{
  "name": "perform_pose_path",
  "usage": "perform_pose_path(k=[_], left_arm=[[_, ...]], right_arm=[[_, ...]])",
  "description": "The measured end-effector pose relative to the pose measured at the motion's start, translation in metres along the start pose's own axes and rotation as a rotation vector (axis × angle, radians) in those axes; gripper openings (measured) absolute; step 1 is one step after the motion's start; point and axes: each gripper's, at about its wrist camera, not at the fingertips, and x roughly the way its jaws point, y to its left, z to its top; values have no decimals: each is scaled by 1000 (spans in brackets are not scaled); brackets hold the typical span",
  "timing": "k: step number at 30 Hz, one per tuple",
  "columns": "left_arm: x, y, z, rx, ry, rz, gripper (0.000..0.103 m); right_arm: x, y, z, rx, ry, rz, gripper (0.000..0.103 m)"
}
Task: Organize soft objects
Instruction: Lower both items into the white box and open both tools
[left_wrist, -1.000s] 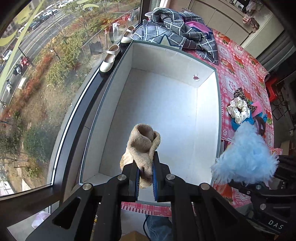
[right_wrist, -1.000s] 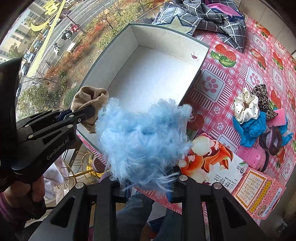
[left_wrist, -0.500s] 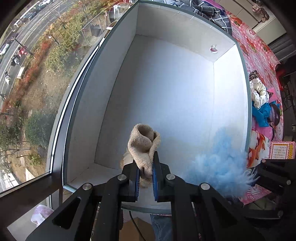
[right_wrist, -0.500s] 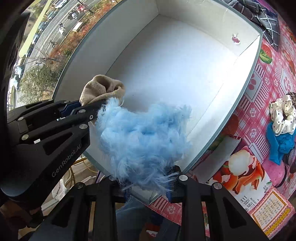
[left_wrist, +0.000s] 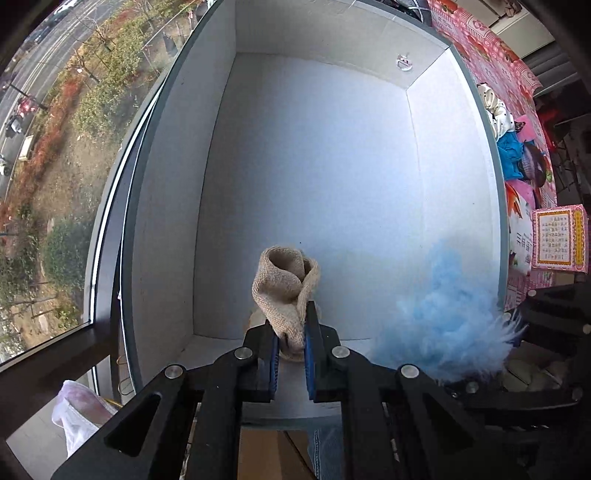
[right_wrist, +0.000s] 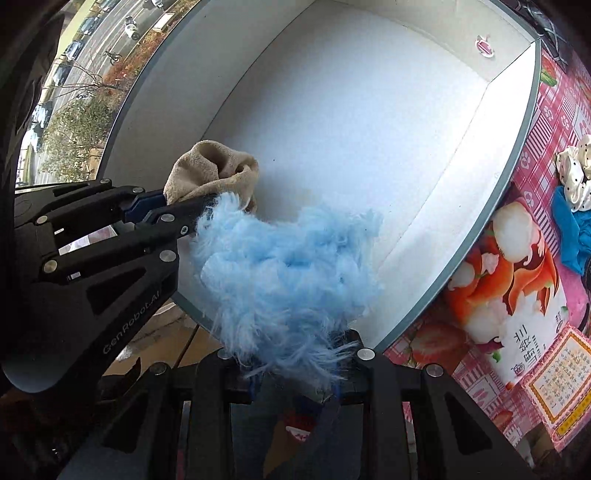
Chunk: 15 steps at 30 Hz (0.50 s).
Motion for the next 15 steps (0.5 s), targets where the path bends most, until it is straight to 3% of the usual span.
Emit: perform_pose_path(k=[4,6,8,9,10,12,14,15], left_arm=[[-5,-2,-6,10,-23,9,12],[-10,-1,-5,11,-46,16,16],[-20,1,-2,16,-77,14,31],[-24,1,-2,18,-94,13,51],[-29,-1,0,20,-115,14,60],[-38,0,1,15,-156,32,78],[-43,7,2,0,-167,25,84],[-43,9,1,-9,-168,24,85]], right_arm=[[-9,-6,-4,16,-29,4,28],[-21,-13,2,7,-77,-43,29],[-34,-15,6,-3,-128,-75,34],[-40,-17,7,0,-151,-83,39],[-47,-19,8,2,-175,-96,49],[-60,-24,11,2,-225,-129,52],[-72,-26,14,3,-259,-134,53],[-77,-29,17,8,-271,-130,59]])
